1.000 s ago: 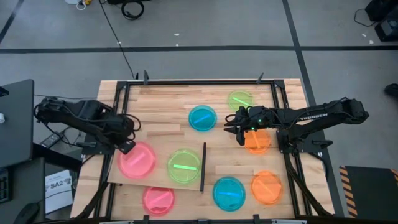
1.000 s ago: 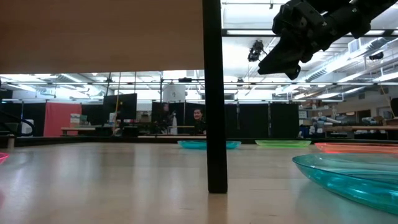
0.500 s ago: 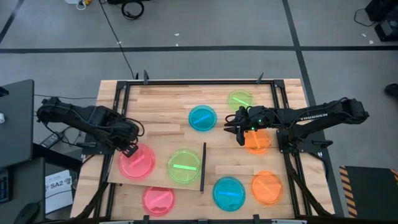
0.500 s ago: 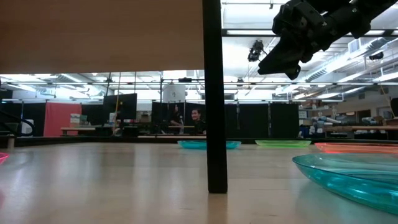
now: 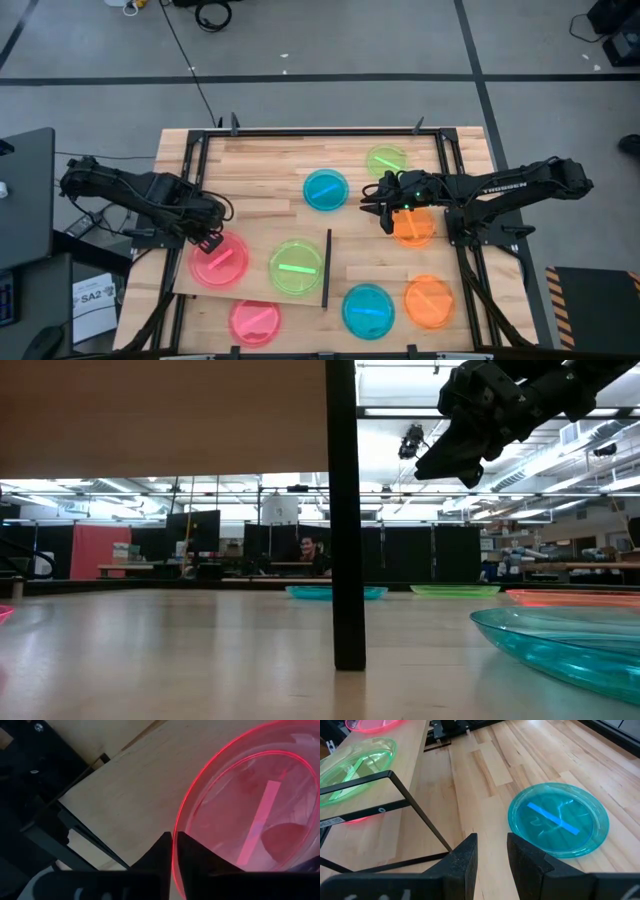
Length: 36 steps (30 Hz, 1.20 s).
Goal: Place and stack plates onto a shelf
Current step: Put the top red plate on the shelf, then stack the red plate on top of the green plate on the shelf
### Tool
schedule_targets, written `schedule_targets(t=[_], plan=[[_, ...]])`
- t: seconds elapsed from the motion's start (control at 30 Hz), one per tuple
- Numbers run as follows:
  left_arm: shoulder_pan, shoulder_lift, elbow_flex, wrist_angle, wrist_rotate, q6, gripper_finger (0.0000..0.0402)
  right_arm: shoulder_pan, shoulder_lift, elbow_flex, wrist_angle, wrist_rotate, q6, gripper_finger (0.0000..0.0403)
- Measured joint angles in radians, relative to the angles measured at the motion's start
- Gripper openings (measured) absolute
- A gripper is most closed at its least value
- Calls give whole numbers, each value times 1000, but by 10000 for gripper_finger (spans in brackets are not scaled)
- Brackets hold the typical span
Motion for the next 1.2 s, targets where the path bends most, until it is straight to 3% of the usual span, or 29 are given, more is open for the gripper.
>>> schedule_targets(t=[0.4, 0.87, 1.2], plan=[[0, 0, 0, 0, -1, -1, 75, 0, 0, 0, 0, 0, 0, 112], [0, 0, 0, 0, -8, -2, 163, 0, 0, 0, 0, 0, 0, 112], [0, 0, 0, 0, -20, 0, 173, 0, 0, 0, 0, 0, 0, 112]])
